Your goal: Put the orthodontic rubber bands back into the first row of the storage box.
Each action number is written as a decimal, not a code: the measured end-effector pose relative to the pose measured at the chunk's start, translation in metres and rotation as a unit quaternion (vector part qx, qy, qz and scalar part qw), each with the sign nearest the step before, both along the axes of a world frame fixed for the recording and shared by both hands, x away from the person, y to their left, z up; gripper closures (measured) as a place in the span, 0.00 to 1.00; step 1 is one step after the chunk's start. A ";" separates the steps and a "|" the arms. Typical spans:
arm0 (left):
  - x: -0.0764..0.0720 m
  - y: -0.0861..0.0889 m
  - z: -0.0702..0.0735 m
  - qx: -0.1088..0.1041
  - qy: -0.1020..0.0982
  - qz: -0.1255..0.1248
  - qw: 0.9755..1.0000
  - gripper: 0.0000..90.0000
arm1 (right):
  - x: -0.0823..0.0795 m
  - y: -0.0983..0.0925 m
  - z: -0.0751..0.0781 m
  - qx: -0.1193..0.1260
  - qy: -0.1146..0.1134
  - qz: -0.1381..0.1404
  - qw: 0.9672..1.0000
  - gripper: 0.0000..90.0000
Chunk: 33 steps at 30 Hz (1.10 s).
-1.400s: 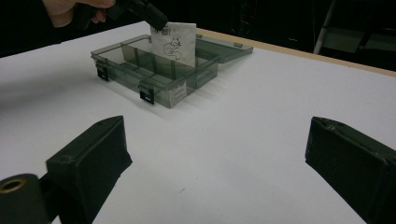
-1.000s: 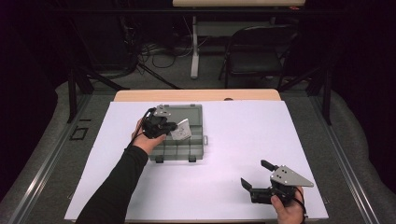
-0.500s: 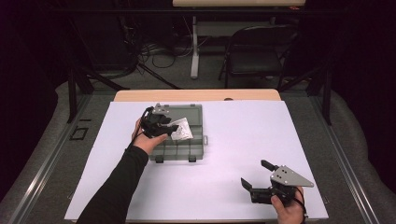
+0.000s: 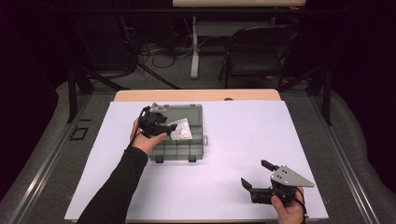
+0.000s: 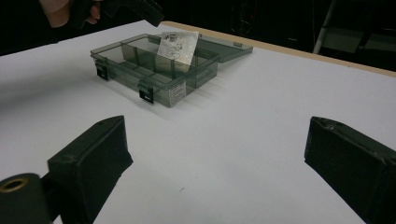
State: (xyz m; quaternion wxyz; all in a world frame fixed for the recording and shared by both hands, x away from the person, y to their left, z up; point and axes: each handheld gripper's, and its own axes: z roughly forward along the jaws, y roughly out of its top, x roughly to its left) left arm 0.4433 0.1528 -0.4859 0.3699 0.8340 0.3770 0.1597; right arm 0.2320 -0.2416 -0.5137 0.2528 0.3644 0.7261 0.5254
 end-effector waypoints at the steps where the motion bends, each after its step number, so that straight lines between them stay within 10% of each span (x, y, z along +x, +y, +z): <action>1: 0.000 0.000 0.001 -0.001 0.001 0.000 1.000 0.47 | 0.000 0.000 0.000 -0.001 0.001 0.001 1.000 0.06; 33: -0.048 0.037 0.039 -0.087 -0.041 0.039 0.995 0.43 | 0.000 0.000 0.000 -0.005 0.006 -0.002 1.000 0.07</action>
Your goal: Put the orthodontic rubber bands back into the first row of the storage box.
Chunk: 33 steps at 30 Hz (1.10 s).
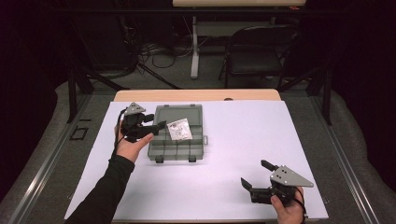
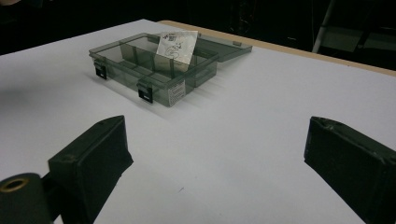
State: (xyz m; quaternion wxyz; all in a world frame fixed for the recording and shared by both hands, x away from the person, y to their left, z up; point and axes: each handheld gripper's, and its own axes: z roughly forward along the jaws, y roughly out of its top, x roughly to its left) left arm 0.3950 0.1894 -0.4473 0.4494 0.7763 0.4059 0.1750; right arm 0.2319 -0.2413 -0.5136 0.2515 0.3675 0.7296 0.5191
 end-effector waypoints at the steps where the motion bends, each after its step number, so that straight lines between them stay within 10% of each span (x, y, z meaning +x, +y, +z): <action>1: -0.002 0.001 0.000 0.000 -0.001 -0.001 1.000 0.43 | 0.000 0.000 0.000 0.000 0.000 0.000 1.000 0.07; 19: -0.042 0.023 -0.002 -0.063 -0.014 -0.019 0.998 0.29 | 0.000 0.001 0.000 0.002 -0.003 -0.002 1.000 0.07; 33: -0.084 0.047 -0.009 -0.089 -0.064 -0.033 0.993 0.18 | 0.000 0.002 0.000 0.001 -0.005 -0.001 1.000 0.07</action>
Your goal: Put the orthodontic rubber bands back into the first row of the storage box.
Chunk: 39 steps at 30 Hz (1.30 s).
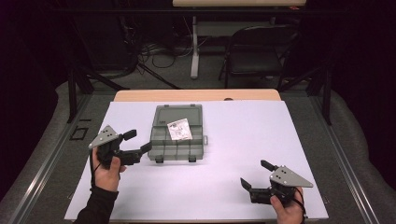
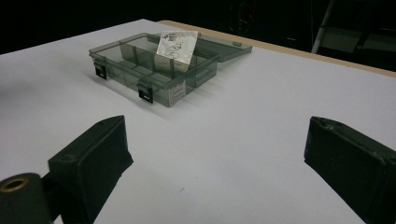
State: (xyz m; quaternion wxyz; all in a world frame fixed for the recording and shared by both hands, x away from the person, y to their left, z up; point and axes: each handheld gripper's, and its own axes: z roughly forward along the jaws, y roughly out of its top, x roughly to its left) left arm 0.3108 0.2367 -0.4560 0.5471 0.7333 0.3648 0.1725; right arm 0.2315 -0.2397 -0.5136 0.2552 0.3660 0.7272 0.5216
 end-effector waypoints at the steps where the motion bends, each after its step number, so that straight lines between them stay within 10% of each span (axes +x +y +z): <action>1: -0.003 0.001 -0.001 -0.001 0.000 0.000 1.000 0.18 | 0.000 0.000 0.000 0.002 -0.002 -0.002 1.000 0.07; 20: -0.043 0.010 -0.036 0.014 0.005 0.001 1.000 0.09 | 0.000 0.000 0.000 0.000 -0.001 -0.001 1.000 0.07; 39: -0.038 0.024 -0.055 0.040 0.009 0.028 0.999 0.09 | 0.001 -0.003 -0.001 -0.010 0.010 -0.003 1.000 0.07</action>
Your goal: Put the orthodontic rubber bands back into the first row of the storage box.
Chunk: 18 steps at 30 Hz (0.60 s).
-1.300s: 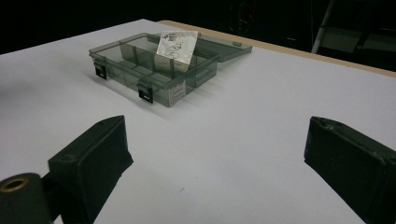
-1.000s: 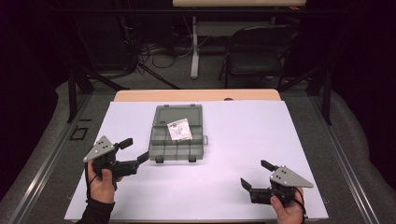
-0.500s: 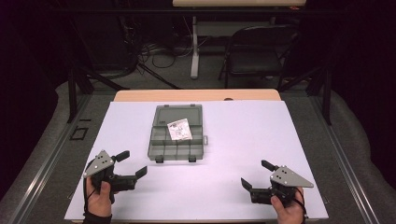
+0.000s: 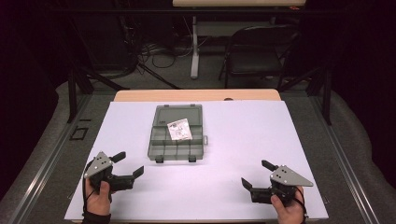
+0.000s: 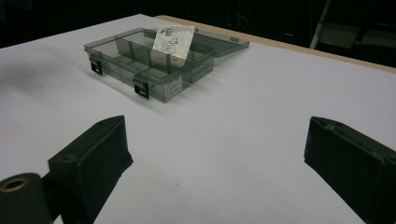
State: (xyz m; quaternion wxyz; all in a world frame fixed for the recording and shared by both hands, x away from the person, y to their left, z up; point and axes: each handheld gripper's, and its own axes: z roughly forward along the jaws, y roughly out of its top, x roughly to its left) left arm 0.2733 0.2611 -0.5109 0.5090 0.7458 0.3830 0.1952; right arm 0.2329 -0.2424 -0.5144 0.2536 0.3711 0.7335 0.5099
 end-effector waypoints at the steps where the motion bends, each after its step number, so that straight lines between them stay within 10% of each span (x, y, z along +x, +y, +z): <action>1: 0.001 0.000 -0.001 -0.001 0.000 0.001 1.000 0.09 | 0.000 0.000 0.000 -0.001 0.001 0.000 1.000 0.07; 18: 0.002 0.002 -0.002 0.001 -0.006 0.005 1.000 0.09 | 0.002 0.000 -0.002 -0.002 0.008 -0.002 1.000 0.07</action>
